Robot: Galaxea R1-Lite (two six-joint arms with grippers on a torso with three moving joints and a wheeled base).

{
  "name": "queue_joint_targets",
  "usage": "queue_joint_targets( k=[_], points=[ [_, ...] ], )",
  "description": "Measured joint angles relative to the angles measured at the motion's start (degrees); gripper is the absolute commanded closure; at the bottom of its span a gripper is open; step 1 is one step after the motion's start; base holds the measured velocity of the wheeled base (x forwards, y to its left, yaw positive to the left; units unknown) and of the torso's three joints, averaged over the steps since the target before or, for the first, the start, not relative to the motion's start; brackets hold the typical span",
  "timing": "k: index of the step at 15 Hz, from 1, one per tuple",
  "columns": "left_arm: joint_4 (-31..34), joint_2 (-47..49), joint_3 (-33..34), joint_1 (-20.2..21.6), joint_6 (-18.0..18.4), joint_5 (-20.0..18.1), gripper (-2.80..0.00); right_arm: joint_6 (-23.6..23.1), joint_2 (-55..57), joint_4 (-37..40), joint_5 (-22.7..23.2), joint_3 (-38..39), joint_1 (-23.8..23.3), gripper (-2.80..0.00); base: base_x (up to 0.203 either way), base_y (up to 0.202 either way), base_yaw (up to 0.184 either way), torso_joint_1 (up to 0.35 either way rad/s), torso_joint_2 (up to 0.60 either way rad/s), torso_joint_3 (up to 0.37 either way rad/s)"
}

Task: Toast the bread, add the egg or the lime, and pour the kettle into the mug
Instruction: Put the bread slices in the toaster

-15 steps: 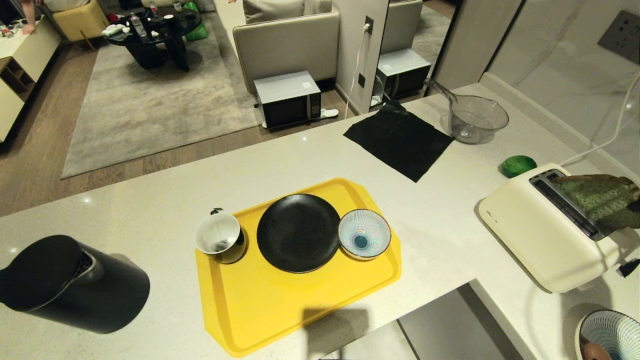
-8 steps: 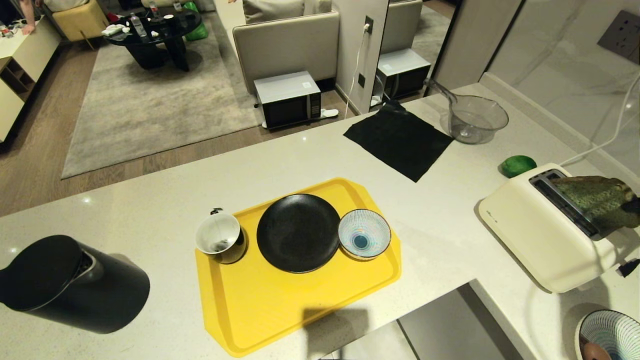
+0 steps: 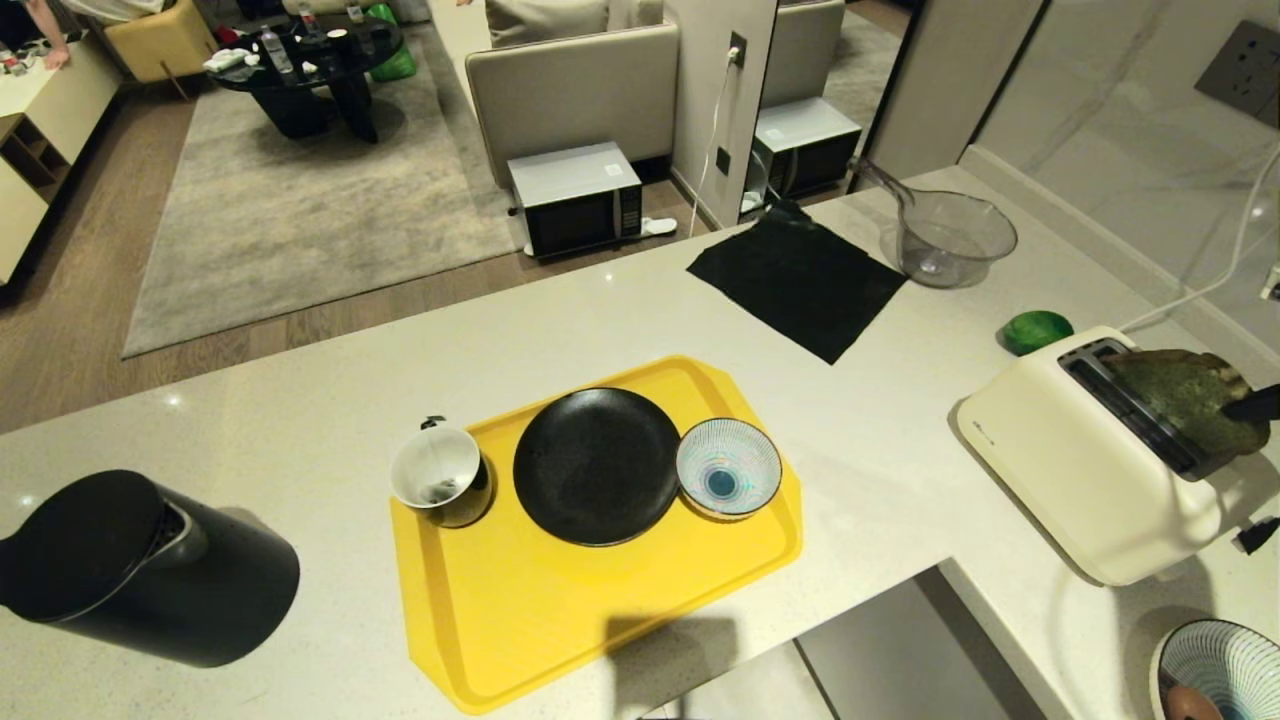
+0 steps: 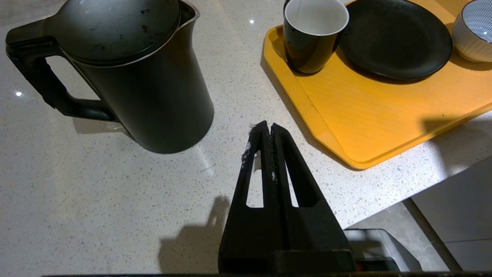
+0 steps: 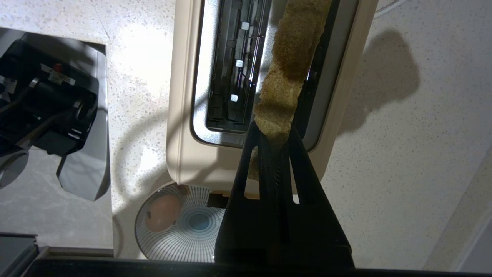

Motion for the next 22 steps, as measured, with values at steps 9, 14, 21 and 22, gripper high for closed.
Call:
queue_joint_targets(
  k=[9, 14, 21, 22],
  points=[
    [0.00, 0.00, 0.00, 0.00, -0.02, 0.00, 0.00, 0.21, 0.72, -0.12, 0.00, -0.66, 1.52, 0.00, 0.000, 0.000, 0.000, 0.000, 0.00, 0.000],
    [0.00, 0.00, 0.00, 0.00, -0.03, 0.02, 0.00, 0.23, 1.24, -0.40, -0.28, -0.95, 2.37, -2.80, 0.000, 0.000, 0.000, 0.000, 0.00, 0.000],
    [0.00, 0.00, 0.00, -0.02, -0.02, 0.00, 0.00, 1.57, 3.35, -4.33, -0.66, -1.90, 3.73, -2.80, 0.000, 0.000, 0.000, 0.000, 0.00, 0.000],
    [0.00, 0.00, 0.00, 0.00, 0.00, 0.00, 0.00, 1.92, 3.57, -4.34, -0.55, -2.01, 4.17, -2.80, 0.000, 0.000, 0.000, 0.000, 0.00, 0.000]
  ],
)
